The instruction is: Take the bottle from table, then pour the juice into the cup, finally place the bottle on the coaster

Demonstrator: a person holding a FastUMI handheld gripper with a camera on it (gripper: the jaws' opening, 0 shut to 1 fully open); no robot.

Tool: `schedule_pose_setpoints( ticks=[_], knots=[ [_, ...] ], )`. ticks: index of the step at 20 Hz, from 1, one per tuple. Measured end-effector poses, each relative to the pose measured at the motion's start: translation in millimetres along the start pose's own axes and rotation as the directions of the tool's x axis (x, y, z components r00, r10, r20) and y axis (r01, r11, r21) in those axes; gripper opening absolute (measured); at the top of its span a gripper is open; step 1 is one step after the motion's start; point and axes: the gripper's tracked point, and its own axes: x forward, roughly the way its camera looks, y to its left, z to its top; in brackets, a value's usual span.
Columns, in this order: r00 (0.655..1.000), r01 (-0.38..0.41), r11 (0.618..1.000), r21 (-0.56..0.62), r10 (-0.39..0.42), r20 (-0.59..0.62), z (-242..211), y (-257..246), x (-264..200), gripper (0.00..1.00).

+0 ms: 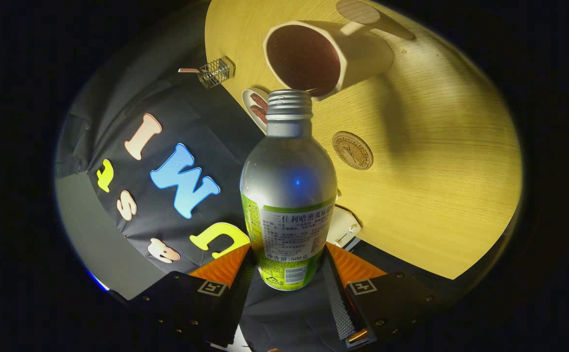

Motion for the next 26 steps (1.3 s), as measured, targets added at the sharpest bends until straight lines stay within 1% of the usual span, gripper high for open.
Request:
schedule_pose_setpoints(
  ticks=[4, 7, 9, 12, 14, 19, 20, 23, 26],
  knots=[
    [0.999, 0.031, 0.994, -0.100, -0.030, 0.016, 3, -11, 0, 0.75],
    [0.998, 0.061, 0.980, -0.187, -0.054, 0.044, 10, -23, -1, 0.75],
    [0.996, 0.083, 0.963, -0.257, -0.070, 0.060, 13, -31, 0, 0.75],
    [0.991, 0.127, 0.920, -0.371, -0.104, 0.082, 15, -48, 2, 0.75],
    [0.988, 0.152, 0.877, -0.456, -0.118, 0.102, 19, -56, 2, 0.75],
    [0.977, 0.208, 0.749, -0.630, -0.122, 0.177, 31, -70, 7, 0.75],
    [0.972, 0.227, 0.718, -0.658, -0.129, 0.195, 34, -75, 7, 0.75],
    [0.957, 0.287, 0.609, -0.740, -0.150, 0.248, 43, -83, 6, 0.75],
    [0.945, 0.323, 0.525, -0.787, -0.144, 0.292, 50, -82, 7, 0.75]
  ],
)
